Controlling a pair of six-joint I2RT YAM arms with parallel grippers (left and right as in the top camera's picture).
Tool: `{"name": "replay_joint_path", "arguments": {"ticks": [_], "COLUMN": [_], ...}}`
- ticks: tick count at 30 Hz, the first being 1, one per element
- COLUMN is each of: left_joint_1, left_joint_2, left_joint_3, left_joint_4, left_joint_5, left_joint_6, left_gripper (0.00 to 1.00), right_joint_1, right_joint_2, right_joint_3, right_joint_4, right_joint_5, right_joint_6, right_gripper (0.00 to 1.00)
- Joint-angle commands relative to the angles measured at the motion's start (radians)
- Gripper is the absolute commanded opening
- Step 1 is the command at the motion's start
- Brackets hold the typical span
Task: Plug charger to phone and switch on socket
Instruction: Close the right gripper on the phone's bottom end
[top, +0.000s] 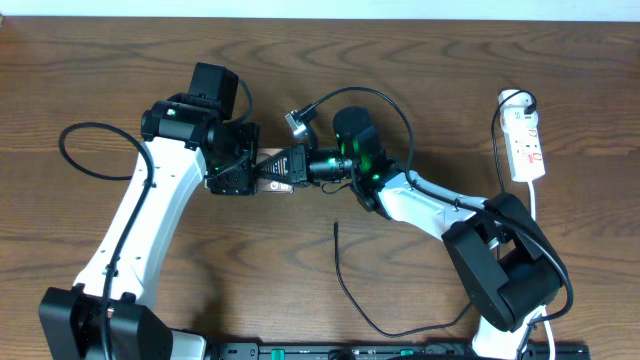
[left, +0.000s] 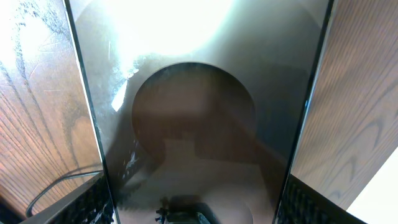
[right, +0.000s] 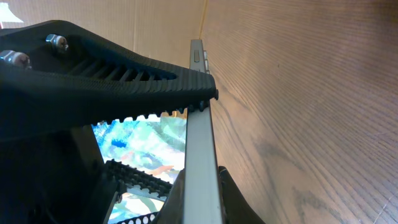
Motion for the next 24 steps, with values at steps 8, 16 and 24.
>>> {"name": "replay_joint_path", "arguments": {"ticks": [8, 16, 24], "left_joint_1": [-0.003, 0.002, 0.100], "left_joint_2": [-0.018, -0.018, -0.018], "left_joint_3": [0.006, 0.006, 0.007], "left_joint_4": [-0.002, 0.000, 0.027], "left_joint_5": [-0.003, 0.026, 0.220], "left_joint_6": [0.051, 0.134, 0.340], "left_gripper": [0.74, 0.88, 0.89], "right_joint_1": [-0.010, -0.071, -0.158], "right_joint_2": [0.013, 0.013, 0.013], "right_joint_3": [0.011, 0.011, 0.011], "right_joint_4": [-0.001, -0.066, -0.152], "right_joint_5": [-0.022, -0.020, -0.021], "right_joint_6": [0.000, -0.005, -0.040], "right_gripper": [0.01, 0.01, 0.01]}}
